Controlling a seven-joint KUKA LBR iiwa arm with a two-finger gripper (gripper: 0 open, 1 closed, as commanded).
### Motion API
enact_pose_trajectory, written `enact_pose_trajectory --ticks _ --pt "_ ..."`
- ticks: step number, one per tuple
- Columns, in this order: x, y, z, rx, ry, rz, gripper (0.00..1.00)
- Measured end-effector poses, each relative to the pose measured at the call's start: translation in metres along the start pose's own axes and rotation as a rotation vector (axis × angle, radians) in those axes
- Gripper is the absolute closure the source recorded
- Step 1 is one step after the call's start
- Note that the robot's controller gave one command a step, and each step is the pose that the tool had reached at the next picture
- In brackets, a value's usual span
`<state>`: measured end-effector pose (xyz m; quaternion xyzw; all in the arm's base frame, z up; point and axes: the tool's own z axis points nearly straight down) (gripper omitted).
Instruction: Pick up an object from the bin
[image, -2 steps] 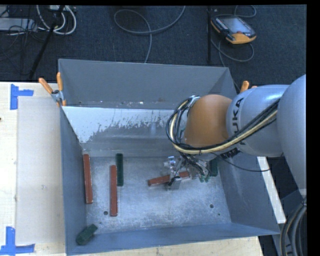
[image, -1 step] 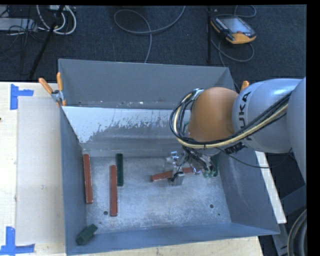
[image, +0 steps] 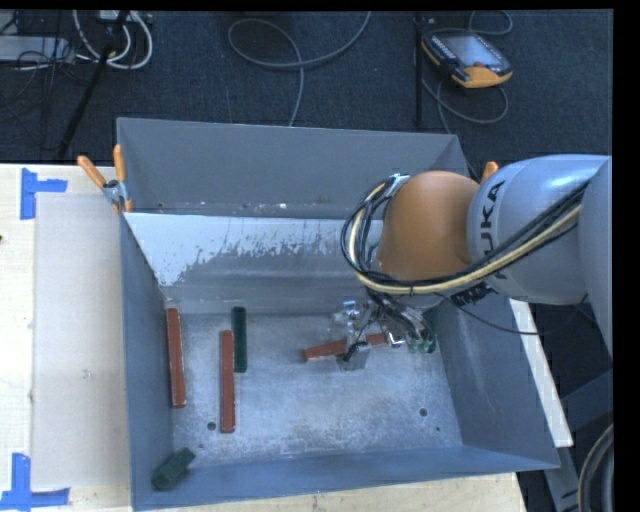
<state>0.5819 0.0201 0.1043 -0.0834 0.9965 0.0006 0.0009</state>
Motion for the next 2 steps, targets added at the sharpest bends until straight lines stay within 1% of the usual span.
enact_pose_trajectory --ticks 1,2 --pt "-0.0011 0.0 -0.0376 0.001 -0.003 0.003 1.0" --pt "-0.0014 -0.0003 -0.0391 0.0 0.001 0.005 1.0"
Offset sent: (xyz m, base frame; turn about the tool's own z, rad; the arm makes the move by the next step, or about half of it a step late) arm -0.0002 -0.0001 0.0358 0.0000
